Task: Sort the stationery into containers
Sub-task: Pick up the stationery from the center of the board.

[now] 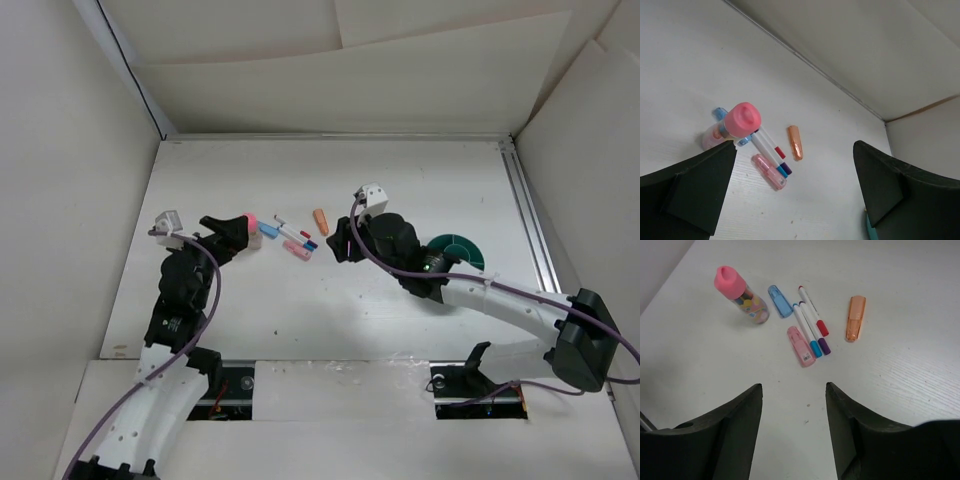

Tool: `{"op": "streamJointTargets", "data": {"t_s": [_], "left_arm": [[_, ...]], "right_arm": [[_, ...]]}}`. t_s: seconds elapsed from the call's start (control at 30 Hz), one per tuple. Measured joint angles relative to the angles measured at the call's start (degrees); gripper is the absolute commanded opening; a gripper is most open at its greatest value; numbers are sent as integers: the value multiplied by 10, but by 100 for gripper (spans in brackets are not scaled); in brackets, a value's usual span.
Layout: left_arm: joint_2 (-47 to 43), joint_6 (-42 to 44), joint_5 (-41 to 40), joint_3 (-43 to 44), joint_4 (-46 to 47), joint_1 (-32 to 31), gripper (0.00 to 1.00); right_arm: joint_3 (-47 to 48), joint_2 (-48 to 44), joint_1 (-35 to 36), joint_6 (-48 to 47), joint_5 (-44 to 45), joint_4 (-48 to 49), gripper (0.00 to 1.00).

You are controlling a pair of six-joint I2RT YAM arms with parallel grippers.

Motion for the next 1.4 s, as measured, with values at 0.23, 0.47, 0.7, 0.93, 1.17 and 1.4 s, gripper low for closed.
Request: {"op": "streamJointTargets", "data": {"t_s": [0.23, 0.47, 0.7, 0.93, 1.17, 1.4], "left_arm": [[-32, -28, -15, 3, -51, 0, 100], [-116, -38, -31, 2, -100, 0, 100], [-189, -62, -114, 11, -129, 0, 100], [-141, -68, -135, 15, -178, 0, 75], [-162, -61, -138, 15, -176, 0, 31], [-152, -53, -128, 15, -176, 0, 50]], "right_arm": [[3, 19, 1, -12, -23, 5, 28], [53, 81, 11, -15, -46, 5, 1], [170, 215, 37, -19, -56, 18, 75], [268, 342, 56, -35, -69, 17, 83], [386, 441, 56, -49, -74, 8, 84], [476, 512, 56, -60, -58, -2, 83]]}}
